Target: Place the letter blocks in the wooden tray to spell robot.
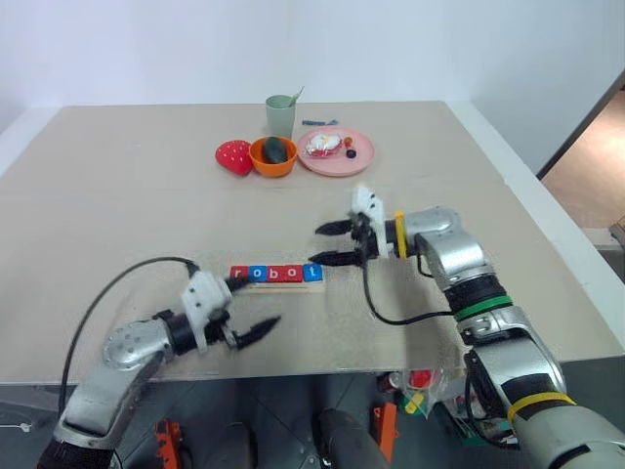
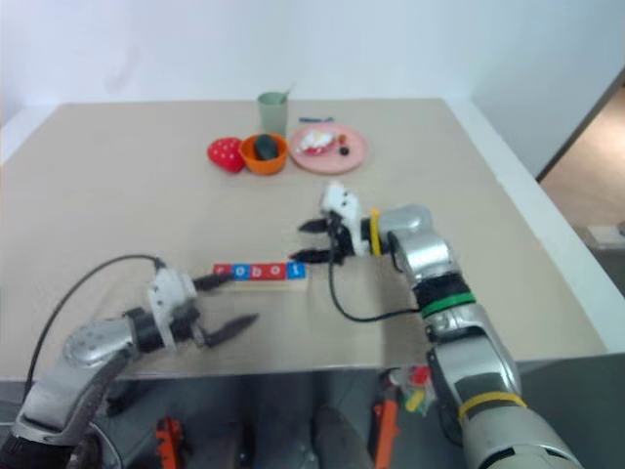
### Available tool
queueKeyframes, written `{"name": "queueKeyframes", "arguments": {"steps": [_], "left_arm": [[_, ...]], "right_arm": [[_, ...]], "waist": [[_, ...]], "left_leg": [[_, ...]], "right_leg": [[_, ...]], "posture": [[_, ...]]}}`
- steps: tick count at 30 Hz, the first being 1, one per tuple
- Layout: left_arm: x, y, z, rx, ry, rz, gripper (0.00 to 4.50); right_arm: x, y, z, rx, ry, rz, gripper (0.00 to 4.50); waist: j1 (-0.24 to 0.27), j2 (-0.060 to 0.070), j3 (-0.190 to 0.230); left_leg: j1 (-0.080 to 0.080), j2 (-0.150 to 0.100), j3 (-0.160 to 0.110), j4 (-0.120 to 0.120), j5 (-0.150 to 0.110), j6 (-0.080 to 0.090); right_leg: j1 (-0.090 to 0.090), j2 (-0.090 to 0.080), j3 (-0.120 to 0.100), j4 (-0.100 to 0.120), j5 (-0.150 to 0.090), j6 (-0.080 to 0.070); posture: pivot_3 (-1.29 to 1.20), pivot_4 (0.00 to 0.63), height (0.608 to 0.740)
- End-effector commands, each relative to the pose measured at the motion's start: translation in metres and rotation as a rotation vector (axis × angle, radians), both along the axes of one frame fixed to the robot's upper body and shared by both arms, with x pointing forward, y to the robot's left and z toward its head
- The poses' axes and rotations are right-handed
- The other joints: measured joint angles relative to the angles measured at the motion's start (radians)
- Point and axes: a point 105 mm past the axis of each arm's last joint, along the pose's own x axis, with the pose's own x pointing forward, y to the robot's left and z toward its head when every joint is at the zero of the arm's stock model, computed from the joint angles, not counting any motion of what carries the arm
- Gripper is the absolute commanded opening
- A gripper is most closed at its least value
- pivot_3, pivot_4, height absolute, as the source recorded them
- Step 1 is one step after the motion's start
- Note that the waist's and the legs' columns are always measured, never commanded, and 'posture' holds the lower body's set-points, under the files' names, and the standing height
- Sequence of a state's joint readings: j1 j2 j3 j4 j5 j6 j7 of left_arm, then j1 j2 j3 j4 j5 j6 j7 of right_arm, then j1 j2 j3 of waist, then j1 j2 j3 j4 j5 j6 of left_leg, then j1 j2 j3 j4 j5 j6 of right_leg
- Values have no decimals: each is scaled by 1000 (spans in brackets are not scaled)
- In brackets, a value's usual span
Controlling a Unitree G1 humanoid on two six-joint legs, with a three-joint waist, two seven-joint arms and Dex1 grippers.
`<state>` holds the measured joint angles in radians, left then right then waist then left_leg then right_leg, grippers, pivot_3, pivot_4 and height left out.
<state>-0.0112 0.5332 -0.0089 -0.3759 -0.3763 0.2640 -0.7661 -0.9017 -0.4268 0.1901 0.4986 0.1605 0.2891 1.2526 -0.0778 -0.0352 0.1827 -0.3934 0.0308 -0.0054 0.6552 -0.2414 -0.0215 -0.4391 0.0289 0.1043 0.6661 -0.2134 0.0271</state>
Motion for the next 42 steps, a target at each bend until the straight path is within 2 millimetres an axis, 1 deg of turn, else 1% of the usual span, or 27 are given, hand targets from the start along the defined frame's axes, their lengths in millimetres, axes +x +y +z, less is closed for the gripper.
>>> {"name": "queueKeyframes", "arguments": {"steps": [1, 4, 6, 7, 9, 11, 15, 18, 19, 25, 32, 37, 41, 42], "left_arm": [[11, 20, 20, -37, -59, 104, 4500], [13, 21, 21, -40, -66, 115, 4500], [13, 14, 22, -55, -72, 93, 4500], [12, 10, 22, -60, -71, 76, 4500], [11, 6, 22, -67, -64, 54, 4500], [9, 3, 21, -66, -52, 27, 4500], [7, -1, 20, -56, -44, -7, 4500], [6, -3, 20, -55, -42, -13, 4500], [6, -4, 20, -55, -41, -14, 4500], [5, -7, 20, -58, -40, -19, 4500], [5, -6, 19, -52, -40, -17, 4500], [5, -5, 18, -39, -40, -18, 4500], [10, 1, 22, -63, -45, 25, 4500], [13, 5, 25, -74, -49, 51, 4500]], "right_arm": [[0, -20, 13, 70, -48, -106, 4331], [4, -25, 1, 51, -85, -200, 4331], [7, -18, -4, 87, -91, -259, 4331], [8, -15, -6, 102, -92, -282, 4097], [9, -11, -9, 112, -99, -304, 3507], [8, -7, -11, 113, -103, -311, 2820], [9, -2, -11, 132, -101, -343, 1364], [6, 1, -13, 131, -101, -340, 291], [4, 2, -14, 130, -98, -337, 82], [-11, 6, -30, 102, -84, -305, 82], [-18, 8, -37, 95, -71, -300, 82], [-20, 7, -37, 95, -71, -300, 82], [-10, 0, -27, 134, -84, -356, 82], [-6, -4, -22, 157, -83, -372, 318]], "waist": [[0, 0, 0], [0, 0, 0], [-1, 0, 0], [-4, 0, 0], [-6, 0, 0], [-6, 0, 0], [-4, 0, 0], [-2, 0, 0], [-1, 0, 0], [-1, 0, 0], [-1, 0, 0], [-1, 0, 0], [-1, 0, 0], [-1, 0, 0]], "left_leg": [[0, 0, -1, 0, 0, 0], [0, -1, -1, 0, 0, 0], [0, -1, 0, 0, 0, 0], [0, -1, 1, 0, 0, 0], [0, 0, 2, 0, 0, 0], [0, 0, 1, 0, 0, -1], [0, 0, 1, 0, 0, -1], [0, -1, 1, 0, 0, -1], [0, -1, 1, 0, 0, -1], [0, 0, 1, 0, 0, -1], [0, 0, 1, 0, 0, -1], [0, 0, 1, 0, 0, -1], [0, -1, 1, 0, 0, -1], [0, -1, 1, 0, 0, -1]], "right_leg": [[0, 0, -1, 0, 0, 0], [1, 0, -1, 0, -1, 1], [0, 0, 0, 0, -1, 1], [0, 0, 1, 0, 0, 1], [0, 1, 2, 0, 1, 1], [0, 1, 2, 1, 1, 0], [0, 1, 1, 0, 1, 1], [0, 1, 2, 0, 1, 1], [0, 1, 2, 0, 0, 1], [0, 1, 1, 0, 0, 1], [0, 1, 1, 0, 0, 1], [0, 1, 1, 0, 0, 1], [0, 1, 1, 0, 0, 1], [0, 1, 1, 0, 0, 1]], "posture": [[0, 150, 740], [0, 150, 740], [0, 150, 740], [0, 150, 740], [0, 150, 740], [0, 150, 740], [0, 150, 740], [0, 150, 740], [0, 150, 740], [0, 150, 740], [0, 150, 740], [0, 150, 740], [0, 150, 740], [0, 150, 740]]}}
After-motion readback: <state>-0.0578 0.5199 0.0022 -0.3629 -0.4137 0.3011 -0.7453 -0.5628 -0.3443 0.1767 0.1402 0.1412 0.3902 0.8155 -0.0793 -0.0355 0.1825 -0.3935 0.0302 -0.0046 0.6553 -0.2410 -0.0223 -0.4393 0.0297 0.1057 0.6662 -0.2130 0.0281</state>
